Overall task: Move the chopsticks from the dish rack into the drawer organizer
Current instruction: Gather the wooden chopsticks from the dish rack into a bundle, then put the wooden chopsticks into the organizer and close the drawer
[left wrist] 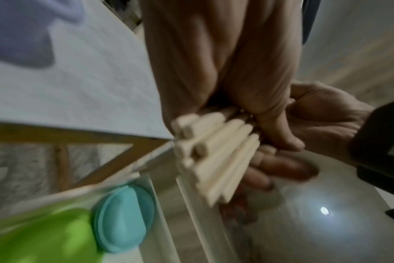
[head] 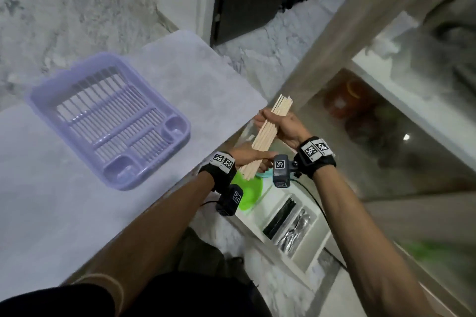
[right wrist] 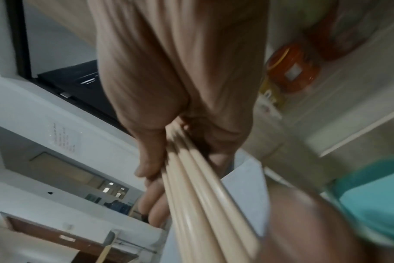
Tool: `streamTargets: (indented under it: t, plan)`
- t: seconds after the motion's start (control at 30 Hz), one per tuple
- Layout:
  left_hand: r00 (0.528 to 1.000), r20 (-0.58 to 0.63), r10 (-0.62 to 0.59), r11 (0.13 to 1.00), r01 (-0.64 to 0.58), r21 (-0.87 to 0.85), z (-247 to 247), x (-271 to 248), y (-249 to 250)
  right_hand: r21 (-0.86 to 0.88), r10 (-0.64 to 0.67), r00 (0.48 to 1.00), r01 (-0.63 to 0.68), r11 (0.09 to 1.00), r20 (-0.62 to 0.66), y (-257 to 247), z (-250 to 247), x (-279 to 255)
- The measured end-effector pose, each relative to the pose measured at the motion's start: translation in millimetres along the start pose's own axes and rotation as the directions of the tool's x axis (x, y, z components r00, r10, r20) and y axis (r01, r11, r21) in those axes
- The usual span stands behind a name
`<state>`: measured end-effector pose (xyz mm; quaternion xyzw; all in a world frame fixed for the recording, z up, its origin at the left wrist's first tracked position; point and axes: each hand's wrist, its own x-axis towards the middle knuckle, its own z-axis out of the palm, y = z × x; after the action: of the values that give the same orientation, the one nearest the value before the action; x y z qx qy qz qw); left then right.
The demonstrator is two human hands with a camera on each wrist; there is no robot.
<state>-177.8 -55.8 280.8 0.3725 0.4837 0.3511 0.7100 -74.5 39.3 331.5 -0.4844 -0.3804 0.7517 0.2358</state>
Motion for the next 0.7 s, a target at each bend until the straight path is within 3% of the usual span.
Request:
streamTargets:
  t: [0.07, 0.13, 0.23, 0.3, 0.37, 0.53, 0.7]
  plan:
    - [0.997, -0.014, -0.076, 0.994, 0.077, 0.073, 46.9, 18.3, -19.5, 0.014, -0.060, 0.988, 0.063, 0.998, -0.140, 21.3, -43.4, -20.0]
    - [0.988, -0.023, -0.153, 0.986, 0.154, 0.067, 90.6, 37.3, -47.8, 0.023, -0.047, 0.980, 0.052, 0.998, -0.192, 46.9, -88.8, -37.8]
    - [0.969, -0.062, -0.237, 0.964, 0.243, 0.109, 142.4, 64.2, -97.1, 0.128, 0.084, 0.991, -0.070, 0.989, -0.105, 88.1, -158.6, -60.0]
    - [0.964, -0.066, -0.257, 0.951, 0.265, 0.162, 166.9, 76.4, -130.2, 0.117, 0.145, 0.989, -0.140, 0.983, -0.033, 116.0, -199.5, -72.5]
    - [0.950, -0.053, -0.306, 0.926, 0.311, 0.216, 180.9, 93.6, -164.4, 0.075, 0.166, 0.985, -0.163, 0.984, -0.041, 143.3, -231.3, -75.2]
    - [0.908, 0.000, -0.418, 0.878, 0.404, 0.258, 181.8, 156.0, -242.3, 0.058, 0.157, 0.969, -0.148, 0.987, -0.189, 213.5, -283.0, -36.3]
    - [0.872, 0.042, -0.487, 0.818, 0.439, 0.372, 145.9, 224.9, -319.2, 0.059, 0.133, 0.964, -0.123, 0.991, -0.229, 291.3, -307.3, 31.2]
